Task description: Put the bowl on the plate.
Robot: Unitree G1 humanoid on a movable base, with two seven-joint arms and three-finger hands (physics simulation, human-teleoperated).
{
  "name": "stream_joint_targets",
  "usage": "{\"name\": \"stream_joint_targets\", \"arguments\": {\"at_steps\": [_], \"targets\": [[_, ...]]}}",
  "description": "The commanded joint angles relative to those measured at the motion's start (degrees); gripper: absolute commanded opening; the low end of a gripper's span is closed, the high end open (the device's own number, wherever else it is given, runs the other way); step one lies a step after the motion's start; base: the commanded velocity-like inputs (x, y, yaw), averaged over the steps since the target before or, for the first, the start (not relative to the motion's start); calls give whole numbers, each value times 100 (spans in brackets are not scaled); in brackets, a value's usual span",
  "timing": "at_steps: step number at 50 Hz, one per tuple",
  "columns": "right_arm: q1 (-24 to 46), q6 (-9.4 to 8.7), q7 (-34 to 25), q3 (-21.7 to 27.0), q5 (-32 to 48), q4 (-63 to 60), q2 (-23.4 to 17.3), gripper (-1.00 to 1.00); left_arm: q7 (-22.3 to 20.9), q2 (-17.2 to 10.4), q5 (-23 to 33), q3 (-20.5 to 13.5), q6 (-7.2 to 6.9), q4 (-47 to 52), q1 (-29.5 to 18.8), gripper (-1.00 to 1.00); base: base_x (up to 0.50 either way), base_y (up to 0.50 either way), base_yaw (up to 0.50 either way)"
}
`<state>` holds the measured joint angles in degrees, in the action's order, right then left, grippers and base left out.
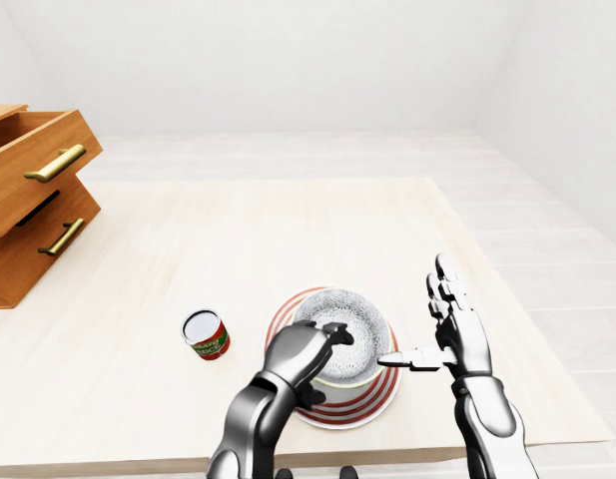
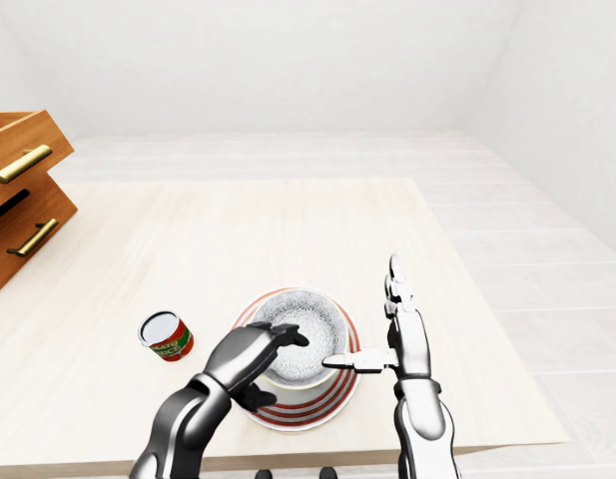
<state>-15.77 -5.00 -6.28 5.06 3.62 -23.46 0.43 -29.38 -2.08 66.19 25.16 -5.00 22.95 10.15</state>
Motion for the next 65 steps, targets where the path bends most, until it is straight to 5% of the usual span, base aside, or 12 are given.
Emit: {"name": "stream_joint_targets", "arguments": {"at_steps": [1, 28, 39, 56, 65], "targets": [[-17, 0, -6, 13, -9, -13, -6, 100, -202, -82, -11, -10, 0, 510, 169, 22, 0, 0, 0], [-53, 0, -81, 58, -10, -224, 4, 100, -1062, -88, 25, -505, 0, 1681, 41, 23, 0, 0, 0], [-56, 0, -76, 39, 5, -156, 13, 100, -1062, -38, -304, -1007, 0, 1805, -53, 49, 0, 0, 0], [-53, 0, -65, 21, 26, -139, 15, 100, -1062, 78, -688, -1343, 0, 2001, -2, 98, 0, 0, 0], [-47, 0, -60, 16, 29, -152, 10, 100, -1043, 118, -1145, -1547, 0, 2049, 24, 100, 0, 0, 0]]}}
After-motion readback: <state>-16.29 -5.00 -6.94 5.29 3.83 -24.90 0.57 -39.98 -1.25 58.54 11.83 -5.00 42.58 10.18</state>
